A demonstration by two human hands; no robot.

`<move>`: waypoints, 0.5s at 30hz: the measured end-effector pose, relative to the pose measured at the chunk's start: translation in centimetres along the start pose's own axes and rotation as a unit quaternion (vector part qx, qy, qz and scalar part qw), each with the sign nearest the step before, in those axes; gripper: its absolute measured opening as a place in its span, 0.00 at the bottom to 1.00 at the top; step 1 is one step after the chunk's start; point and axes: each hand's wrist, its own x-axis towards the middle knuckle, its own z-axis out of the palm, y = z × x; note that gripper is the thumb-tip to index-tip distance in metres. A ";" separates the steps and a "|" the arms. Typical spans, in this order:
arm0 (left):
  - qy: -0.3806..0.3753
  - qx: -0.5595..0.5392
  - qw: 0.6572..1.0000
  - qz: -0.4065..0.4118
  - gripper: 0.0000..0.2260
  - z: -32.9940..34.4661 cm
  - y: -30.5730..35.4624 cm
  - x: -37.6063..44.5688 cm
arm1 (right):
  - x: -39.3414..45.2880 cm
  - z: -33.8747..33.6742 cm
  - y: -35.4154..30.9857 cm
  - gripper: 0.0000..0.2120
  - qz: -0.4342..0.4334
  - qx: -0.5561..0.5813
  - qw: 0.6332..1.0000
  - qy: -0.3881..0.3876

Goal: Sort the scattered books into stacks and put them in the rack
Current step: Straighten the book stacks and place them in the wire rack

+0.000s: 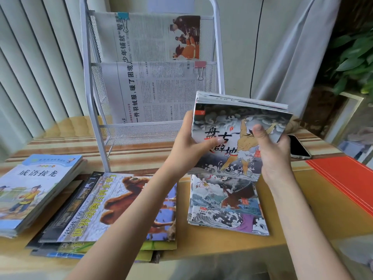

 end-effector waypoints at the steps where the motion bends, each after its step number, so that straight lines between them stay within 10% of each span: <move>1: -0.008 -0.006 1.000 0.000 0.25 0.1 0.0 -0.2 | 0.1 -0.2 0.2 0.34 0.006 0.005 1.000 0.001; 7: -0.070 -0.176 0.967 -0.170 0.13 1.5 -2.0 -2.4 | -1.8 -2.1 3.5 0.44 0.103 0.010 0.995 0.017; 10: -0.050 -0.270 0.926 -0.260 0.26 1.0 -3.6 -2.5 | -1.9 -2.2 4.0 0.41 0.116 -0.008 0.993 0.006; 15: -0.103 -0.177 0.929 -0.309 0.22 -0.2 -5.8 -2.5 | -1.3 -2.6 4.2 0.46 0.134 0.014 0.990 0.038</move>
